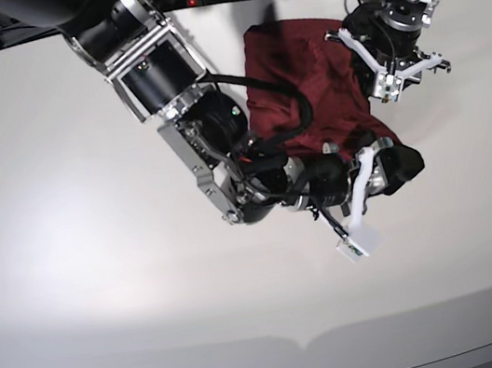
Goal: Fold the T-shirt properly
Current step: 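Release the side edge and pull the right gripper back from the shirt, then grasp the folded shirt's edge with the left gripper and lift it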
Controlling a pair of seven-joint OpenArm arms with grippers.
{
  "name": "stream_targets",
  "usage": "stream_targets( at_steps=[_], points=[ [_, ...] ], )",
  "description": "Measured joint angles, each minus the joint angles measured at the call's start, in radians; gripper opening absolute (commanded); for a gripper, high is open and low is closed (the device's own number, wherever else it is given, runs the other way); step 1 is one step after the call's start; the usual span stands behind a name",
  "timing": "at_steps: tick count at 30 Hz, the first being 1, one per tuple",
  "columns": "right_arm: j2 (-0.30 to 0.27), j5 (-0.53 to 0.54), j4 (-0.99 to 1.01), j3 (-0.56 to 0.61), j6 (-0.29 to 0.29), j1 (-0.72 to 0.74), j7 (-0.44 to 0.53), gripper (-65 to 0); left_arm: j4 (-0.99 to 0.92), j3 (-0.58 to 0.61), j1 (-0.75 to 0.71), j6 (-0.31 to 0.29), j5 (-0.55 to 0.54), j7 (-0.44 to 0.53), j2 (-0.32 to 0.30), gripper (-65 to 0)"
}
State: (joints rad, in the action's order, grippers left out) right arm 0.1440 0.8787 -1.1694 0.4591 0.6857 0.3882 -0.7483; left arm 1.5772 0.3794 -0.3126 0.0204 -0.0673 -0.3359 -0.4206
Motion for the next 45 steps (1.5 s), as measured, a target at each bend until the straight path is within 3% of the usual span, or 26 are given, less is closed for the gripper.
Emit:
stream_targets(
  at_steps=[4,10,14,18,21,24,30,33,35,40,45],
  points=[
    [0.000,0.041,0.000,0.000,0.000,0.018,-0.039,-37.8,0.000,0.005,0.000,0.037,0.035,-0.003,0.003,-46.5],
    [0.000,0.040,0.000,0.000,0.000,0.018,-0.058,-37.8,-0.004,0.008,0.000,0.188,0.127,-0.067,-0.005,-46.5],
    [0.003,0.039,0.000,-0.048,0.000,0.046,-0.245,-37.9,-0.004,0.008,-0.005,0.293,0.126,-0.106,-0.036,-46.5],
    [0.004,0.036,-0.002,-0.190,0.004,0.117,-0.449,-40.5,0.066,0.005,-0.018,0.372,0.107,-0.175,-0.059,-46.5],
    [0.006,0.005,-0.004,-0.322,0.007,0.159,-0.556,-40.7,0.159,0.001,-0.023,0.364,0.077,-0.193,-0.056,-46.5],
    [-0.016,0.010,-0.004,-0.382,0.007,0.172,-0.564,-40.7,0.267,0.000,-0.019,0.342,0.048,-0.190,-0.047,-46.5],
    [-0.190,0.011,-0.004,-0.399,0.008,0.159,-0.567,-40.7,0.441,-0.001,-0.022,0.240,-0.045,-0.194,0.002,-46.5],
    [-0.266,0.004,-0.004,-0.400,0.008,0.120,-0.569,-40.7,0.468,-0.001,-0.019,0.118,-0.096,-0.212,0.053,-46.5],
    [-0.308,-0.001,-0.004,-0.399,0.008,0.090,-0.563,-40.7,0.468,-0.001,-0.024,0.076,-0.107,-0.229,0.093,-46.5],
    [-0.387,0.006,-0.004,-0.399,0.007,0.038,-0.536,-40.7,0.468,-0.001,-0.023,0.035,-0.087,-0.230,0.159,-46.5],
    [-0.422,0.011,-0.004,-0.399,0.008,0.029,-0.533,-40.6,0.423,-0.005,-0.022,0.039,-0.011,-0.225,0.206,-46.5]
  ],
)
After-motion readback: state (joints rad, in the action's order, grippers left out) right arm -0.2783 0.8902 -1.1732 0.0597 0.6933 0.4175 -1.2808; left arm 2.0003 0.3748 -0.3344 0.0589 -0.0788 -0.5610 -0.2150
